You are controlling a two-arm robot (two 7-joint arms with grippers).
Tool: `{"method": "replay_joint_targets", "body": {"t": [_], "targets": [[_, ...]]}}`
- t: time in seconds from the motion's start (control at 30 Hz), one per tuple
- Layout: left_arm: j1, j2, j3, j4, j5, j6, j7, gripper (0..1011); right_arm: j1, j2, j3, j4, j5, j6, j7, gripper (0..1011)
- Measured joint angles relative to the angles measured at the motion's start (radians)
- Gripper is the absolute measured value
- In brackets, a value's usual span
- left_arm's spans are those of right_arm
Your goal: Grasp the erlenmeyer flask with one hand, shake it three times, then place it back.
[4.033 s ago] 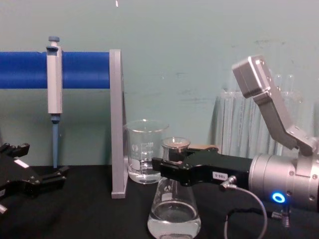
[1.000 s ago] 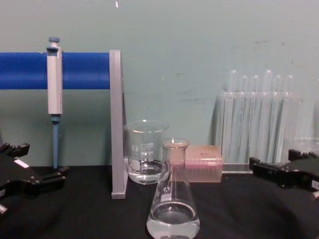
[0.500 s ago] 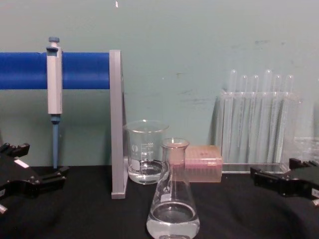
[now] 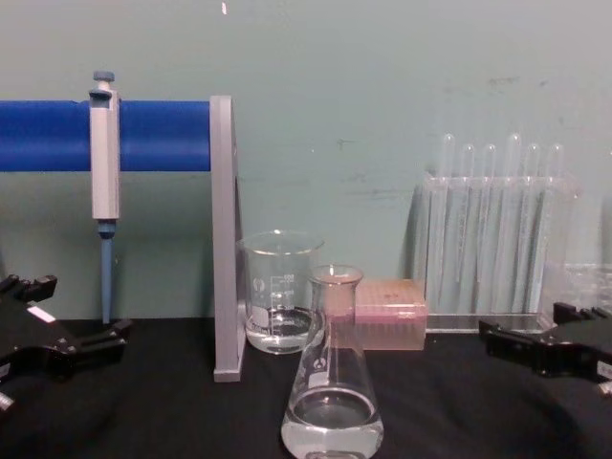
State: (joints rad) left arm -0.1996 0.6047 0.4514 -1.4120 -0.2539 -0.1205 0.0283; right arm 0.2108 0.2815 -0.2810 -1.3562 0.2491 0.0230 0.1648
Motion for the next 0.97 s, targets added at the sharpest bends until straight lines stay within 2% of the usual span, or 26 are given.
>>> {"method": "replay_joint_targets", "body": {"t": [0.97], "targets": [[0.000,0.000,0.000,0.000,0.000,0.000,0.000,1001,0.000,0.001,-0.001,-0.001,0.003,-0.001,0.000,1002]]}}
